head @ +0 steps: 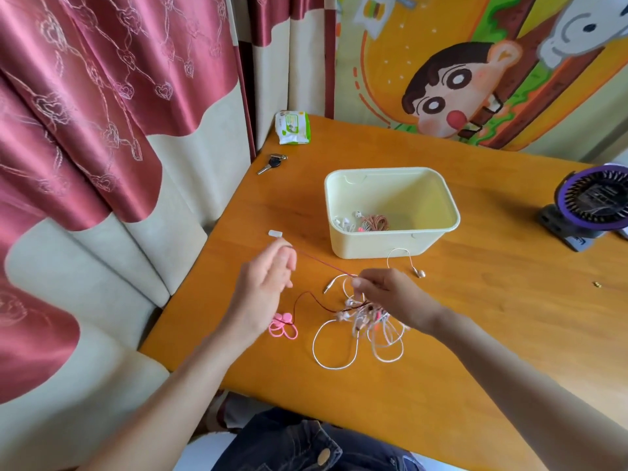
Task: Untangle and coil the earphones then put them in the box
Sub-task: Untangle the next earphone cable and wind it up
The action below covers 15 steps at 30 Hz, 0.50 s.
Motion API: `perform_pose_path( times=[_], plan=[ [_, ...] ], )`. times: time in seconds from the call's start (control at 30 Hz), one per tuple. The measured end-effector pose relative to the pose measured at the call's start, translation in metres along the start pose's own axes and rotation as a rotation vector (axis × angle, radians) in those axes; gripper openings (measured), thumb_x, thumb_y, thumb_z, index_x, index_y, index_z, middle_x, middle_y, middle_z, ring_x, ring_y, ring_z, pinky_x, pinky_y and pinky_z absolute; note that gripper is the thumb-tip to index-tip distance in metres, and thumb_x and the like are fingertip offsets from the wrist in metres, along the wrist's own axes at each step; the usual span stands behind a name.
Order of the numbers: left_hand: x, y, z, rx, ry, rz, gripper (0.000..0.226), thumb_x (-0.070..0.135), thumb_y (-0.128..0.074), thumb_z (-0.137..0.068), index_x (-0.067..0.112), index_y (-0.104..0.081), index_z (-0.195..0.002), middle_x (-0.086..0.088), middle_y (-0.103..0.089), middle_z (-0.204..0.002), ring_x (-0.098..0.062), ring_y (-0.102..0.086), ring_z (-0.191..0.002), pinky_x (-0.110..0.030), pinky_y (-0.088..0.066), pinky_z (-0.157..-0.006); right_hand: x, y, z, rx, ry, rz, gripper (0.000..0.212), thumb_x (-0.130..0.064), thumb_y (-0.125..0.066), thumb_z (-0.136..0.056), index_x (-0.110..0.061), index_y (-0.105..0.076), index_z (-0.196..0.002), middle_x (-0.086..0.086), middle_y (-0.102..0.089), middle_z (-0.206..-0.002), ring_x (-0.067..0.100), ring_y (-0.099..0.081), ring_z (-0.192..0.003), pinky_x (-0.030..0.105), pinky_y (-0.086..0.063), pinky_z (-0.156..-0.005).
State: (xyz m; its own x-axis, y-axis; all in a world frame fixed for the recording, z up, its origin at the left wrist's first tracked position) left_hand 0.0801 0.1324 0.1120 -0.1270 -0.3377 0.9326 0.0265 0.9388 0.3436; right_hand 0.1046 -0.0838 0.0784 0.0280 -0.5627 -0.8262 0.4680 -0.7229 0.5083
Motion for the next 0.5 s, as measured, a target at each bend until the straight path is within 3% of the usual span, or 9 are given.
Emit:
perform_pose_path(
  times=[0.13,0.23,0.33,0.4,0.5],
  plan=[
    [0.015,0.006,0.002,0.105,-0.053,0.074,0.032,0.045,-0.031,-0.091,0.024,-0.045,-0.072,0.016,-0.045,-0.059,-0.006,-0.041,-0.058,-0.027,-0.04,-0.061,0.024,-0.005,0.0,-0.005,-0.044,-0.101,0.032,-0.019,-0.047,-0.098,-0.02,-0.056,-0.067,-0.01,-0.046,-0.058,0.0,-0.037,-0.05,0.015,-0.03,-0.053],
    [0.025,0.003,0.003,0.192,-0.029,0.192,0.027,0.043,-0.035,-0.091,0.033,-0.048,-0.069,0.015,-0.043,-0.059,-0.008,-0.038,-0.057,-0.025,-0.039,-0.06,0.031,-0.01,-0.003,-0.064,-0.035,-0.076,0.03,-0.019,-0.048,-0.097,-0.019,-0.06,-0.07,-0.006,-0.057,-0.065,0.007,-0.048,-0.061,0.023,-0.039,-0.061],
    [0.03,0.0,0.003,0.284,-0.014,0.192,0.026,0.032,-0.035,-0.094,0.023,-0.048,-0.072,0.013,-0.044,-0.055,-0.007,-0.039,-0.056,-0.022,-0.039,-0.058,0.035,-0.005,0.0,-0.063,-0.062,0.014,0.024,-0.02,-0.053,-0.094,-0.024,-0.062,-0.072,-0.008,-0.064,-0.07,0.005,-0.054,-0.065,0.02,-0.041,-0.065],
    [0.024,-0.001,0.005,0.335,0.006,0.132,0.028,0.028,-0.034,-0.096,0.02,-0.048,-0.073,0.013,-0.045,-0.052,-0.006,-0.04,-0.055,-0.018,-0.037,-0.055,0.036,0.001,0.004,-0.05,-0.074,0.088,0.021,-0.02,-0.055,-0.093,-0.026,-0.062,-0.074,-0.002,-0.066,-0.074,0.009,-0.054,-0.067,0.022,-0.04,-0.064],
    [-0.005,0.002,0.007,0.335,0.142,-0.149,0.032,0.019,-0.034,-0.101,0.021,-0.059,-0.082,0.012,-0.047,-0.057,-0.008,-0.045,-0.058,-0.021,-0.037,-0.055,0.041,0.007,0.011,-0.079,-0.092,0.205,0.016,-0.021,-0.054,-0.093,-0.019,-0.066,-0.082,0.003,-0.065,-0.079,0.02,-0.055,-0.072,0.032,-0.042,-0.068]
  ],
)
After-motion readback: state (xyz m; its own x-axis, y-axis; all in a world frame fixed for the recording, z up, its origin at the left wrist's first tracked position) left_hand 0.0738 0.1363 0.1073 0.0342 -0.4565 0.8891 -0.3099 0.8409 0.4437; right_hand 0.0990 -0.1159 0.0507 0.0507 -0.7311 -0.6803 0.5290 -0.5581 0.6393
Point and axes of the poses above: each hand's wrist, its own z-axis away from the middle knuckle, its own y-axis out of the back of the hand, x = y × z, the point moved 1 cm from there along -z, towards the middle knuckle
